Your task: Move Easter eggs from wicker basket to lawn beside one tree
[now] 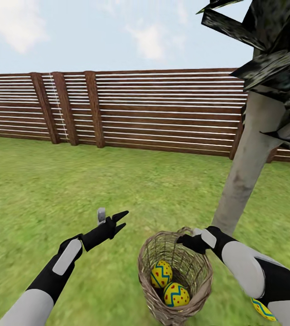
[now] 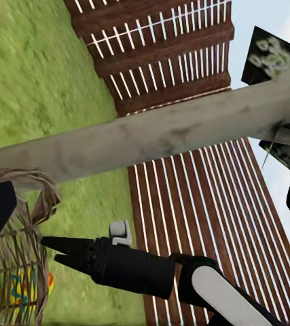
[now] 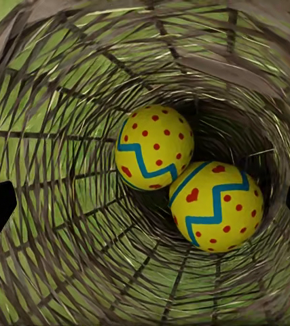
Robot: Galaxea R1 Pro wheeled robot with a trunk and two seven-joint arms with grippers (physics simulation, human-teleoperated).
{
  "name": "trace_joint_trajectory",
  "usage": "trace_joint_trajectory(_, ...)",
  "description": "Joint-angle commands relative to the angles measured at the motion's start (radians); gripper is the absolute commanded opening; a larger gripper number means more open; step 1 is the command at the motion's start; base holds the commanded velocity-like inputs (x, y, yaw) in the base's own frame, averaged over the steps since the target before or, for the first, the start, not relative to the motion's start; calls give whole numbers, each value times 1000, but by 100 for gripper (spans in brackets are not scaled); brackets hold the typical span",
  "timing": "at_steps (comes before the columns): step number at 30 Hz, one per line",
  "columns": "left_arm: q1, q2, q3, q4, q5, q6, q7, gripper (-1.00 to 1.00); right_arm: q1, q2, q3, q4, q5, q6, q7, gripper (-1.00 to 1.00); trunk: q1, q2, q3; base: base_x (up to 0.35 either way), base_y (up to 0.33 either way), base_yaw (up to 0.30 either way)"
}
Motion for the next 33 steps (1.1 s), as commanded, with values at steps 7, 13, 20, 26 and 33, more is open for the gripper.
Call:
trace_joint_trajectory(7,0,1,-1,1,6,4,0,100,0,1,4,-1,-8,4,0,100,0,0,6,130,239,-194)
trace_joint_trajectory(13,0,1,0,0,5,1,1,100,1,1,4,1,-7,3,-3,100,0,0,7,151,168,-17)
trace_joint_trajectory(20,0,2,-1,-1,4,-1,-4,100,15,4,4,1,-8,-47,-95,100,0,0,7,15,14,-1)
trace_joint_trajectory(26,0,2,-2,-1,4,0,-3,100,16,3,4,1,-10,-50,-106,100,19,-35,-9,0,0,0)
trace_joint_trajectory(33,0,2,-2,-1,2,0,2,100,17,3,4,1,-10,-47,-101,100,46,-84,-31,0,0,0)
